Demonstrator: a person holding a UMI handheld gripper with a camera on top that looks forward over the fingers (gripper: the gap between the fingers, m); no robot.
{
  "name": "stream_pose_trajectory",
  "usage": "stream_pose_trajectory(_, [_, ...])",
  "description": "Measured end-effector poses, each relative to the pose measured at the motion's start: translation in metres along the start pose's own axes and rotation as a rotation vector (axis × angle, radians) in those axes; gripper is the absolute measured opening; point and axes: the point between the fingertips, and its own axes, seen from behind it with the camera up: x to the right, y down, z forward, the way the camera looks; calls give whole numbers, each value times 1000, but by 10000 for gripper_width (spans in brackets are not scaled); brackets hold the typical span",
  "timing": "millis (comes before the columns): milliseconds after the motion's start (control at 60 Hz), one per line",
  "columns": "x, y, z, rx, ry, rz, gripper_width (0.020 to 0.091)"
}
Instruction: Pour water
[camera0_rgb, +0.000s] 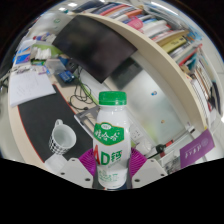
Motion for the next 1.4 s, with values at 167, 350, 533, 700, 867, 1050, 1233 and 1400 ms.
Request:
stream_pose_trajectory(167, [-7,27,24,45,-59,431,387])
stream_pose_trajectory(350, [-31,52,56,109,-92,638,386])
stream_pose_trajectory(533, [-41,64,80,175,-67,715,405])
stream_pose_trajectory(700, [-48,75,84,222,-33,800,413])
stream_pose_trajectory(867, [-44,74,81,263,-2,825,491])
stream_pose_trajectory(1050, [-59,83,76,165,-50,845,799])
stream_pose_trajectory(1233, [-74,107,20,36,-41,839,851])
stream_pose_trajectory(1400, [-76,82,-48,-85,-34,861,850])
